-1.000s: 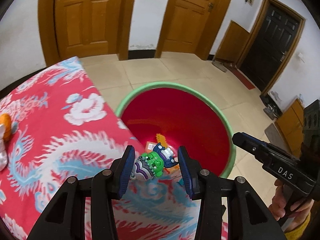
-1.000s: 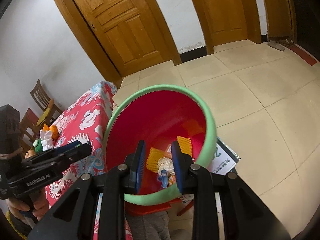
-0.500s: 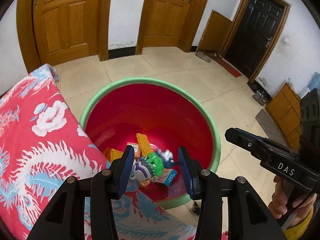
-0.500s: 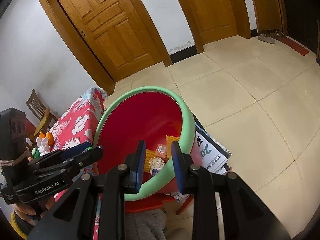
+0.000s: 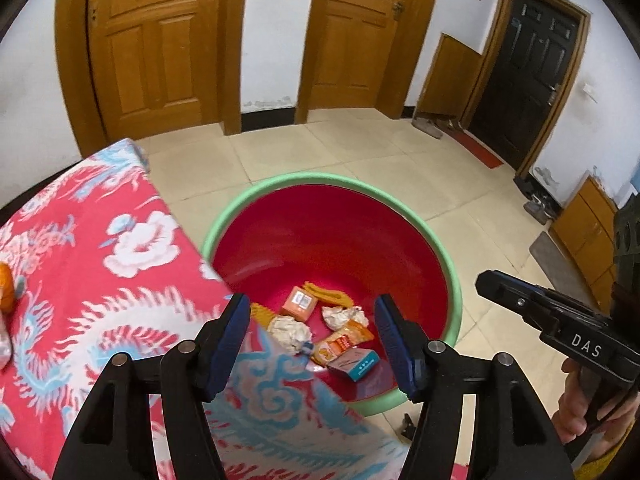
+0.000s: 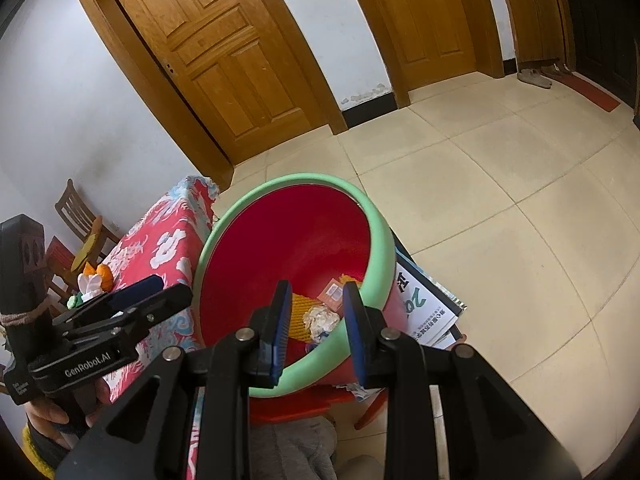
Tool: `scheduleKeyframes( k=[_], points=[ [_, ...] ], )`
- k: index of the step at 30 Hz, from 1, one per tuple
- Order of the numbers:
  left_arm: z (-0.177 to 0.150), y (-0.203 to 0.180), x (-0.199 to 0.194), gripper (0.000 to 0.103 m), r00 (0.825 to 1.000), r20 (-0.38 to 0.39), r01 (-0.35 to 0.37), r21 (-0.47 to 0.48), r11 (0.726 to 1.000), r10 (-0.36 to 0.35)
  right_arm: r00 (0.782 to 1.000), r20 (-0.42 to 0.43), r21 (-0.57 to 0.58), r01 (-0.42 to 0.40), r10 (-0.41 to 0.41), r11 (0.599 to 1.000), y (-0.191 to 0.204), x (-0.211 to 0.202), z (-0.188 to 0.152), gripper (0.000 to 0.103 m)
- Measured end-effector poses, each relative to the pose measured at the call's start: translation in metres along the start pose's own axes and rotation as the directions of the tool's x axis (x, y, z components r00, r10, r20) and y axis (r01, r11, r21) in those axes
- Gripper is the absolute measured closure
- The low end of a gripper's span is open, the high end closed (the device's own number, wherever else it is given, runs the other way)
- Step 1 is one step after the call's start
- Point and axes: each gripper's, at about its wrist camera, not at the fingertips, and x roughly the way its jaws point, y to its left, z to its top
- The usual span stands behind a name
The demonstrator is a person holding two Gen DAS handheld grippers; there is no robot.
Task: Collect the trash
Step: 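Move both tools back over the table toward the white cloth bunny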
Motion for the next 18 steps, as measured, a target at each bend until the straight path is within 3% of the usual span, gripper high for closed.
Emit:
scheduleKeyframes(
  k=[4, 6, 18],
  points=[
    [-0.001, 0.016, -0.009, 0.037, 0.999, 0.006, -0.033, -0.034, 0.999, 0.033, 1.0, -0.008, -0.018, -0.01, 0.01, 1.0, 0.008, 0.001, -0.001, 0.072],
    [-0.004, 0.025, -0.014, 0.037, 0.998, 0.009, -0.054, -0.05, 0.997, 0.054, 1.0, -0.02, -0.022, -0.012, 0.011, 1.0, 0.012, 0.003, -0.002, 0.059],
    [-0.018, 0.091, -0.048, 0.037, 0.985, 0.033, -0.161, -0.167, 0.973, 0.168, 0.999, -0.048, -0.054, -0.019, 0.017, 0.998, 0.039, 0.013, -0.007, 0.045]
  ],
)
